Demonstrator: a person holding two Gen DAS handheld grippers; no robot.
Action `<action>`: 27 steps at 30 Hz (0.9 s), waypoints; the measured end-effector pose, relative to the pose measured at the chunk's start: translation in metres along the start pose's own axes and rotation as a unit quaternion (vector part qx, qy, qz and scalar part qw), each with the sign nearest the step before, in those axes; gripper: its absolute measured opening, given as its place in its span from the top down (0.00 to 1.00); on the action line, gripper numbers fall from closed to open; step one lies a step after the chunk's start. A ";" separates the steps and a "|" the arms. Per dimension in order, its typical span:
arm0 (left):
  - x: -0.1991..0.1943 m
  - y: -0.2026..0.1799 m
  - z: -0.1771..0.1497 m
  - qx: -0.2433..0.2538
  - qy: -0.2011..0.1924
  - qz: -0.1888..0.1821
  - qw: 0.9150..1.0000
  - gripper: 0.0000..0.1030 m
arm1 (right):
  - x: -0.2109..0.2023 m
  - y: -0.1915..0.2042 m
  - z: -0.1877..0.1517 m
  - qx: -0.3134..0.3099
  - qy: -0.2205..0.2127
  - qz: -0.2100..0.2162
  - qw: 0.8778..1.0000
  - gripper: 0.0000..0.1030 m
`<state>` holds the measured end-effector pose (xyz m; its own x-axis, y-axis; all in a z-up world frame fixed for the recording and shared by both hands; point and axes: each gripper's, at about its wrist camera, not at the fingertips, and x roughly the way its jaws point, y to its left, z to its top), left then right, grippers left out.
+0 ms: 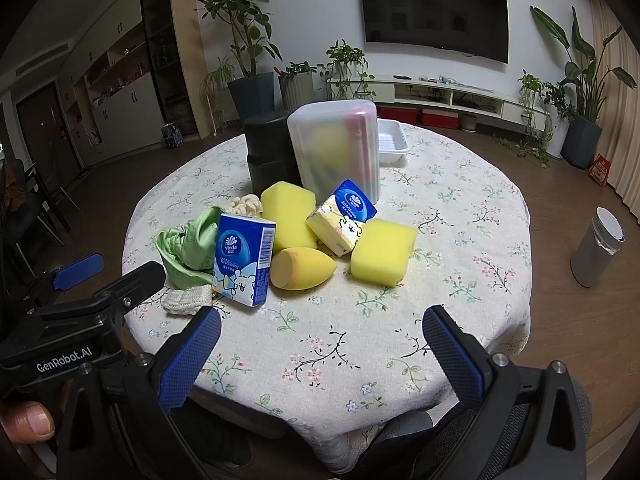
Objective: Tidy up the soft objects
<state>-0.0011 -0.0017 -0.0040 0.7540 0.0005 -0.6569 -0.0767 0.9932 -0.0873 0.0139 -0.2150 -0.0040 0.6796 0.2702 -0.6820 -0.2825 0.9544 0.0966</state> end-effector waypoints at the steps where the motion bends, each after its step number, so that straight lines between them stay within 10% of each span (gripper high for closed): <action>1: 0.000 0.000 0.000 0.000 0.000 0.000 1.000 0.00 | 0.000 0.000 0.000 0.000 0.000 0.000 1.000 0.00; 27: 0.002 -0.009 -0.008 -0.001 0.004 -0.005 1.000 0.00 | 0.002 0.000 0.000 0.000 0.002 0.000 1.000 0.00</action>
<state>-0.0042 -0.0112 -0.0102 0.7499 -0.0098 -0.6615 -0.0708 0.9930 -0.0949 0.0148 -0.2146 -0.0052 0.6773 0.2687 -0.6849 -0.2820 0.9546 0.0957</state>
